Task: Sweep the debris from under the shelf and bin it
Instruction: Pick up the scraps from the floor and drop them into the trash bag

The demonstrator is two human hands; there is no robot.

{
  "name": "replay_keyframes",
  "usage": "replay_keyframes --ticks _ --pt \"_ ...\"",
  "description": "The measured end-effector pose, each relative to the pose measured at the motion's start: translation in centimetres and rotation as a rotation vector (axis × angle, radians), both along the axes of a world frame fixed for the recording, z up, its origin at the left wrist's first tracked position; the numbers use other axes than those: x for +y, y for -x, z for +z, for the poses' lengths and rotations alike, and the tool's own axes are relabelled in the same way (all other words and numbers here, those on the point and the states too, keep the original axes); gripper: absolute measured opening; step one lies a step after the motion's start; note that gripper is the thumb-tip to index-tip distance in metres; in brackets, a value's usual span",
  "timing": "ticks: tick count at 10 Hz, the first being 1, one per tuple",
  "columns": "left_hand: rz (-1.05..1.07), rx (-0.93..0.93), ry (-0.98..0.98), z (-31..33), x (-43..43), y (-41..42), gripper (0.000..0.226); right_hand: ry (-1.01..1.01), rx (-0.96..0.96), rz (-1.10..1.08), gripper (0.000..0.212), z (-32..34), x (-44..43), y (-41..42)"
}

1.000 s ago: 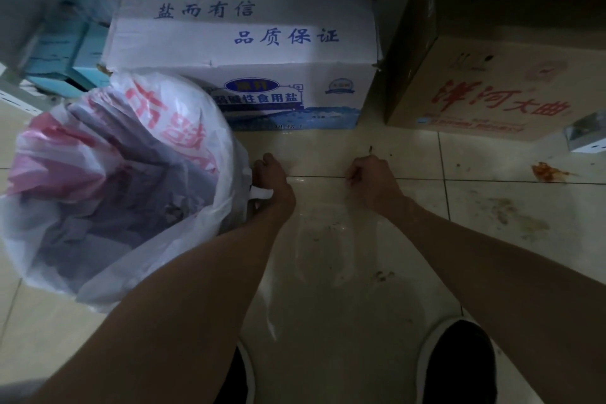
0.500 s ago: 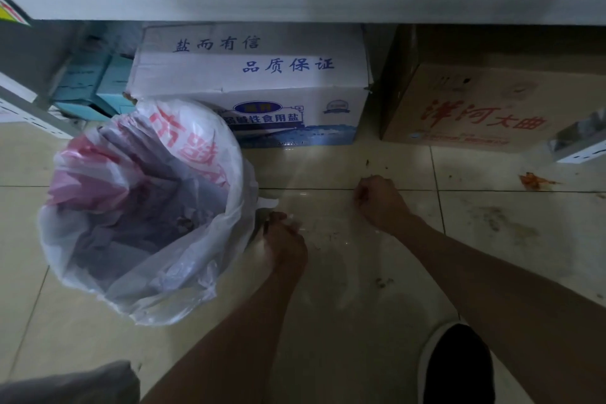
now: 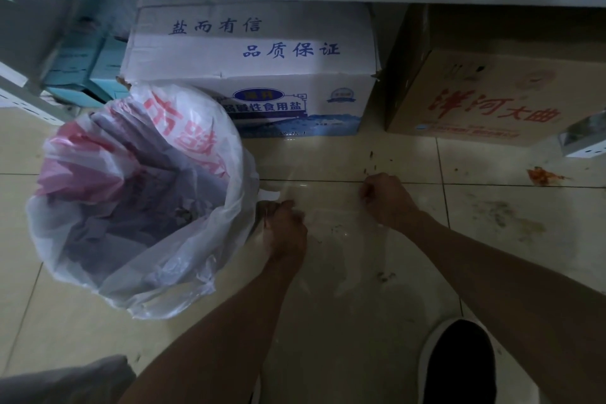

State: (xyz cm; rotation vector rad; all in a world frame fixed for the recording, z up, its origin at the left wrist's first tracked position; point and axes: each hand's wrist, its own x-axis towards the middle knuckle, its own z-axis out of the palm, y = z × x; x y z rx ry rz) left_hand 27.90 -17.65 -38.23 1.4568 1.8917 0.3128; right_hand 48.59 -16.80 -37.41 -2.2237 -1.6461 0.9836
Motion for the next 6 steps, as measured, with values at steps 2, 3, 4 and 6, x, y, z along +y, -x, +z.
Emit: replay_keyframes --ticks 2,3,4,6 --pt "0.111 -0.007 -0.007 0.7 0.2 -0.2 0.015 -0.015 -0.011 0.026 0.020 -0.1 0.4 -0.4" --pt "0.112 -0.021 -0.026 0.2 0.3 -0.1 0.021 -0.007 -0.018 0.003 0.020 0.0 0.6 -0.6" --pt "0.130 -0.038 -0.019 -0.1 0.5 -0.2 0.031 0.000 -0.010 -0.018 0.021 -0.1 0.6 -0.9" --pt "0.052 0.057 0.009 0.8 0.9 0.2 0.008 -0.015 -0.011 -0.060 0.021 0.0 0.3 -1.3"
